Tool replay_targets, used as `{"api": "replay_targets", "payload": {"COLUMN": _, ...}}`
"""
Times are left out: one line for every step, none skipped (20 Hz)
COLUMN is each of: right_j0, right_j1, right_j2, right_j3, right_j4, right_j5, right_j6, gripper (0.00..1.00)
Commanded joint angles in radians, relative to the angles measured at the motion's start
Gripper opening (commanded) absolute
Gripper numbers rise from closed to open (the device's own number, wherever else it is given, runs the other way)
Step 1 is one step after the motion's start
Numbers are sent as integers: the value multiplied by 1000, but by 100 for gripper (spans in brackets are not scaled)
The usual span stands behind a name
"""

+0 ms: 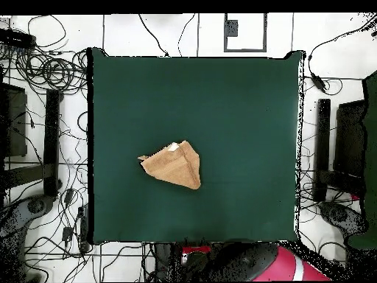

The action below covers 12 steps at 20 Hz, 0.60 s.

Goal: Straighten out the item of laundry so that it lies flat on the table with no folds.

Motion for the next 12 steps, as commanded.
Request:
{"api": "replay_targets", "payload": {"right_j0": 49, "right_j1": 52, "right_j2": -63, "right_j3": -43, "right_j4": -115, "right_j5": -177, "right_j6": 61, "gripper": 100}}
{"api": "replay_targets", "payload": {"right_j0": 43, "right_j1": 57, "right_j2": -58, "right_j3": -44, "right_j4": -120, "right_j5": -172, "right_j6": 69, "gripper": 100}}
{"api": "replay_targets", "payload": {"right_j0": 42, "right_j1": 53, "right_j2": -58, "right_j3": -45, "right_j4": -125, "right_j5": -167, "right_j6": 73, "gripper": 100}}
{"api": "replay_targets", "payload": {"right_j0": 38, "right_j1": 55, "right_j2": -58, "right_j3": -44, "right_j4": -133, "right_j5": -172, "right_j6": 80, "gripper": 100}}
{"api": "replay_targets", "payload": {"right_j0": 38, "right_j1": 57, "right_j2": -60, "right_j3": -44, "right_j4": -138, "right_j5": -178, "right_j6": 86, "gripper": 100}}
{"api": "replay_targets", "payload": {"right_j0": 38, "right_j1": 67, "right_j2": -66, "right_j3": -43, "right_j4": -142, "right_j5": -198, "right_j6": 88, "gripper": 100}}
{"api": "replay_targets", "payload": {"right_j0": 39, "right_j1": 72, "right_j2": -69, "right_j3": -43, "right_j4": -146, "right_j5": -207, "right_j6": 93, "gripper": 100}}
{"api": "replay_targets", "payload": {"right_j0": 38, "right_j1": 75, "right_j2": -73, "right_j3": -42, "right_j4": -151, "right_j5": -218, "right_j6": 95, "gripper": 100}}
{"api": "replay_targets", "payload": {"right_j0": 37, "right_j1": 78, "right_j2": -76, "right_j3": -41, "right_j4": -156, "right_j5": -229, "right_j6": 97, "gripper": 100}}
{"api": "replay_targets", "payload": {"right_j0": 36, "right_j1": 82, "right_j2": -78, "right_j3": -40, "right_j4": -161, "right_j5": -236, "right_j6": 99, "gripper": 100}}
{"api": "replay_targets", "payload": {"right_j0": 34, "right_j1": 81, "right_j2": -80, "right_j3": -40, "right_j4": -165, "right_j5": -238, "right_j6": 101, "gripper": 100}}
{"api": "replay_targets", "payload": {"right_j0": 32, "right_j1": 81, "right_j2": -80, "right_j3": -40, "right_j4": -170, "right_j5": -236, "right_j6": 104, "gripper": 100}}
